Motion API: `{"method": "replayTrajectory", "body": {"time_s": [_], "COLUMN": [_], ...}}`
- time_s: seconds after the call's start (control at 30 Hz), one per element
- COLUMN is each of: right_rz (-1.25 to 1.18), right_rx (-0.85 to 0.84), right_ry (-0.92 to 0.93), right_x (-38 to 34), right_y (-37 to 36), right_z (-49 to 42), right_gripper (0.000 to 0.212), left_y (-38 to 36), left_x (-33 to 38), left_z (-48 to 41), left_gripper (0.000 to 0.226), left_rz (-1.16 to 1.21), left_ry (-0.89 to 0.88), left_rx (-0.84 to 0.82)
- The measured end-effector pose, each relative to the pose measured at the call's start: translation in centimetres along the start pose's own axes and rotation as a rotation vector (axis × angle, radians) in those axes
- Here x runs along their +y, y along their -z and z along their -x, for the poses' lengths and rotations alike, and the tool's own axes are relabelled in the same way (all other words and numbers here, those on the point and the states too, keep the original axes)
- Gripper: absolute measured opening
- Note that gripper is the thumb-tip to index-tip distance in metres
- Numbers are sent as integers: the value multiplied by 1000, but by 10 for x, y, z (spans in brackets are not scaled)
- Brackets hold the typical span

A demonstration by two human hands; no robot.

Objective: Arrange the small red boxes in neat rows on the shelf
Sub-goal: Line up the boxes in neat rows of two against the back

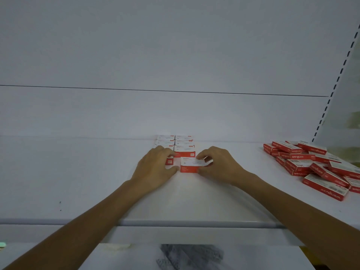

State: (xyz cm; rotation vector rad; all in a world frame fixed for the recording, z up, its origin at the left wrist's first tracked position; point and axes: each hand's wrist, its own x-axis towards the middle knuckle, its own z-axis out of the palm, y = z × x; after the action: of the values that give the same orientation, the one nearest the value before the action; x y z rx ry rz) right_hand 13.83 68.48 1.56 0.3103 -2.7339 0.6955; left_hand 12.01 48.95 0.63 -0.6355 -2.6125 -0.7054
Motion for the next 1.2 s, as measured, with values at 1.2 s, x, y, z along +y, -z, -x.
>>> {"method": "replayTrajectory", "body": {"time_s": [1.2], "right_rz": [-2], "right_rx": [166], "right_ry": [-167], "right_x": [-9], "right_y": [-13], "right_z": [-14], "right_gripper": [61], "left_y": [-13], "left_x": [-7], "left_z": [-24], "left_gripper": [63], "left_rz": [-182], "left_ry": [-46], "left_rx": [-62]}}
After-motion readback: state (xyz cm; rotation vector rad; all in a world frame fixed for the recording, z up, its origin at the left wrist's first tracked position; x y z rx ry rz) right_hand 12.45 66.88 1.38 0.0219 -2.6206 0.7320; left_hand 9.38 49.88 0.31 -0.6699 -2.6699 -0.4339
